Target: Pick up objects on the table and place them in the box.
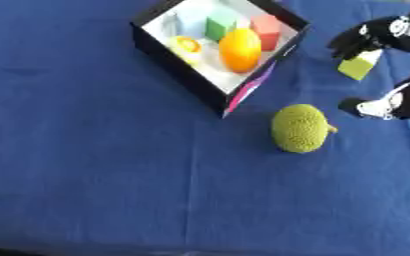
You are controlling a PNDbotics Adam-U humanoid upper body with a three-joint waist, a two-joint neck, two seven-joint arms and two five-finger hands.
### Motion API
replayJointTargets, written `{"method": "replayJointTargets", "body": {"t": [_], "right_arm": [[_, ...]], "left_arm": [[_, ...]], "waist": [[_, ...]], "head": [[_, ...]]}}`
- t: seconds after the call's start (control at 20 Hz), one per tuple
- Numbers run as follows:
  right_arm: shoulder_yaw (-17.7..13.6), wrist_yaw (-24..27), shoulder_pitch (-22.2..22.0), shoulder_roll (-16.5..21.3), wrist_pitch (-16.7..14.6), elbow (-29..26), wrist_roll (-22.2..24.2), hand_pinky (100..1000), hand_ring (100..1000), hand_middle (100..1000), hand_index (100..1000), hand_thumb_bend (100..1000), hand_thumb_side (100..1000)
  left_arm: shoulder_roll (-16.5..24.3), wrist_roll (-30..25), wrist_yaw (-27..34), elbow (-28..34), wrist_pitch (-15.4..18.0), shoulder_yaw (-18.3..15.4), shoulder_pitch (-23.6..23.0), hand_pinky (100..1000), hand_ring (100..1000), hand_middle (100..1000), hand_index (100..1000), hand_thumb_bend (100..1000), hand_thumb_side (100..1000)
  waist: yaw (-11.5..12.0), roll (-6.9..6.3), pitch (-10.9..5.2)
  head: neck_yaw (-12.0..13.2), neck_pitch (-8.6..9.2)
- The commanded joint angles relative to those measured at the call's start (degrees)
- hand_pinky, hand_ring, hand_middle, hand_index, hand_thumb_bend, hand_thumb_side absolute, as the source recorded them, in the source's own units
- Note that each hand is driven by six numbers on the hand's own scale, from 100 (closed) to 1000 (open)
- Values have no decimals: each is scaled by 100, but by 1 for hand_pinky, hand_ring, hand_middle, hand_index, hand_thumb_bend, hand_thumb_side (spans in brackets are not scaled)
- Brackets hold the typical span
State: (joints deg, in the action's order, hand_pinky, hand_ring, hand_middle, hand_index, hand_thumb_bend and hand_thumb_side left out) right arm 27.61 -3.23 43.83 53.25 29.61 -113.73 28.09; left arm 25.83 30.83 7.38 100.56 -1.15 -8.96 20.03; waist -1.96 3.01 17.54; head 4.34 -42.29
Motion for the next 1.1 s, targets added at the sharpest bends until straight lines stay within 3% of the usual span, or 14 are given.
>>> {"method": "replayJointTargets", "body": {"t": [0.05,0.3,0.55,1.05,1.1], "right_arm": [[76,-440,92,62,150,-86,122,982,857,781,890,418,161],[260,-873,100,-147,398,-86,372,989,860,780,886,411,122],[474,-1201,92,-373,564,-86,650,989,863,782,874,416,157],[584,-1489,64,-584,576,-1,896,993,875,792,889,419,178],[601,-1553,88,-630,557,81,848,991,877,794,889,423,213]], "left_arm": [[107,-12,-4,125,-22,-19,56,696,754,784,840,100,605],[99,-29,17,105,-41,-13,59,695,753,783,839,100,602],[88,-28,19,102,-61,-10,69,694,752,782,838,100,596],[82,-27,18,126,-80,-8,74,703,752,781,838,100,597],[79,-45,12,142,-72,-1,75,702,752,781,838,100,597]], "waist": [[2,19,-341],[15,12,-337],[39,8,-332],[57,5,-332],[62,2,-331]], "head": [[-33,-39],[-68,-58],[-95,-65],[-125,-61],[-132,-58]]}}
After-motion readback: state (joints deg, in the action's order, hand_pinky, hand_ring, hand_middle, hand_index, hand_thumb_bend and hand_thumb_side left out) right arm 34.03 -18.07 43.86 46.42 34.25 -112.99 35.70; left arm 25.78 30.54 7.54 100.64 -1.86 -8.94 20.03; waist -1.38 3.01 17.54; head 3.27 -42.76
